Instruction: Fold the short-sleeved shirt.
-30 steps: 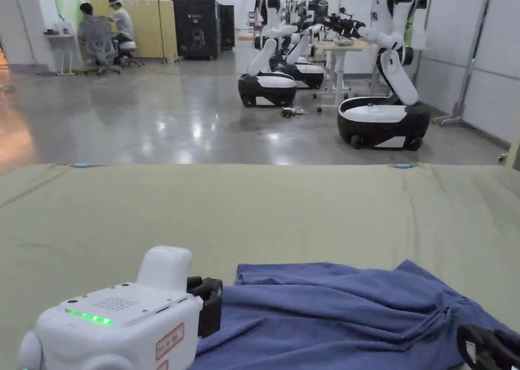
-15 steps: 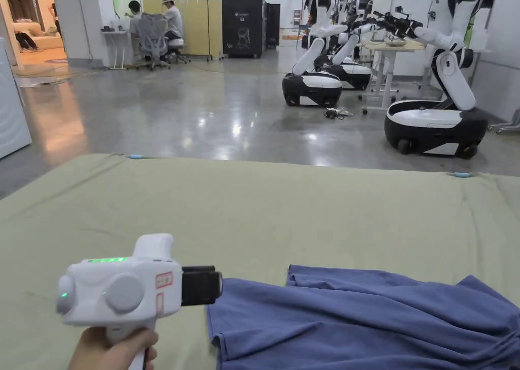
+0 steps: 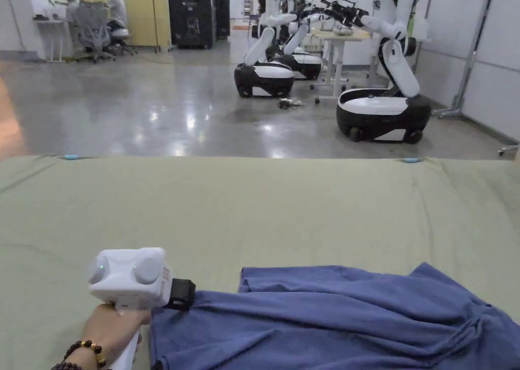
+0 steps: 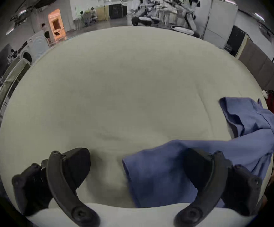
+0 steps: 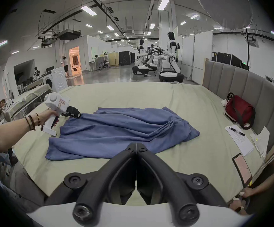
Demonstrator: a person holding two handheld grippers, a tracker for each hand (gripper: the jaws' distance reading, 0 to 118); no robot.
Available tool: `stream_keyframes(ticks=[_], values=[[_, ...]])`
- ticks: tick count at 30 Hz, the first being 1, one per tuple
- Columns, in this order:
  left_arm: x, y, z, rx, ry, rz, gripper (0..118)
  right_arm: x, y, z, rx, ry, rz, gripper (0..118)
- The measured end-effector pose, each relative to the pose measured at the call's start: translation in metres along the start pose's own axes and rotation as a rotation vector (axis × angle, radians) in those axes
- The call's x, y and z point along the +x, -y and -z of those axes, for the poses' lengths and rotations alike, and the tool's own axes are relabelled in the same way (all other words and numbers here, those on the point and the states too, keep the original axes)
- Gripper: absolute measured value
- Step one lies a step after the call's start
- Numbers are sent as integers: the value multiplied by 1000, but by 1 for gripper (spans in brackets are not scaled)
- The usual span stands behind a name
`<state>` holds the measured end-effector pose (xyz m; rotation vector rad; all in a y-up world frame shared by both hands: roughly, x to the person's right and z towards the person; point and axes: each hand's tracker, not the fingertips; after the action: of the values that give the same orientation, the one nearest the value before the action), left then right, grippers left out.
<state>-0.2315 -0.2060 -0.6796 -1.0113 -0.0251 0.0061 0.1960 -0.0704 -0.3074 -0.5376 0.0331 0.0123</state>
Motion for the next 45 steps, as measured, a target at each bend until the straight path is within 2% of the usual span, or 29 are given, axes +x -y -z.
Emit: stream_keyframes(ticks=[1, 2, 3, 5, 7, 9, 12, 13, 14, 15, 16, 18, 20, 22, 24, 26, 28, 29, 31, 32, 33, 34, 35, 37, 38, 41, 45], values=[[3, 2, -5, 36, -15, 2, 108, 4, 1, 2, -7, 3, 0, 3], [7, 4, -10, 47, 1, 26, 96, 7, 2, 4, -16, 8, 3, 3], [11, 5, -17, 78, 3, 66, 73, 10, 3, 7, -29, 18, 7, 3], [19, 9, -29, 129, 34, 102, 0, 17, 3, 11, -45, 35, 10, 3], [27, 16, -35, 134, 30, 97, 0, 26, 4, 14, -59, 61, 24, 3], [29, 18, -32, 98, 113, 87, 0, 44, 3, 17, -60, 79, 69, 3], [41, 27, -44, 127, 67, 119, 0, 79, -5, 34, -61, 124, 113, 5], [41, 28, -45, 125, 69, 120, 0, 95, -9, 46, -68, 114, 118, 18], [40, 28, -47, 114, 80, 106, 0, 112, -12, 64, -106, 110, 132, 40], [36, 22, -46, 109, 93, 86, 0, 131, -14, 85, -144, 88, 149, 75], [34, 23, -48, 106, 100, 76, 0, 149, -14, 105, -170, 59, 175, 88], [31, 24, -52, 116, 97, 74, 0, 188, -13, 147, -212, 80, 232, 88], [26, 25, -53, 117, 89, 75, 0, 215, -15, 179, -260, 169, 237, 88], [24, 27, -54, 104, 90, 75, 0, 230, -11, 204, -305, 166, 180, 88], [22, 27, -53, 102, 98, 73, 0, 236, -7, 225, -347, 116, 123, 88], [24, 28, -54, 98, 98, 69, 0, 234, -5, 240, -370, 174, 79, 88], [30, 29, -56, 94, 88, 85, 0, 229, -4, 253, -412, 144, 49, 87], [32, 30, -56, 92, 81, 97, 0, 224, -3, 258, -435, 121, 33, 83], [35, 28, -55, 83, 75, 107, 0, 213, -7, 254, -410, 154, -14, 67], [36, 28, -55, 84, 73, 109, 0, 208, -9, 250, -418, 112, -39, 51], [37, 27, -55, 84, 70, 111, 0, 200, -10, 246, -420, 110, -66, 18], [38, 27, -55, 85, 68, 111, 0, 193, -10, 246, -428, 97, -107, 10], [34, 22, -48, 87, 66, 107, 0, 186, -8, 248, -465, 116, -159, 10], [34, 21, -49, 88, 64, 102, 0, 176, -10, 249, -452, 173, -202, 10], [32, 21, -51, 94, 64, 98, 0, 175, -12, 245, -447, 171, -187, 10], [23, 19, -66, 163, 102, 48, 0, 177, -23, 226, -339, 120, -47, 10], [0, 8, -113, 287, 241, -83, 0, 169, -57, 176, -119, 66, 17, 10]])
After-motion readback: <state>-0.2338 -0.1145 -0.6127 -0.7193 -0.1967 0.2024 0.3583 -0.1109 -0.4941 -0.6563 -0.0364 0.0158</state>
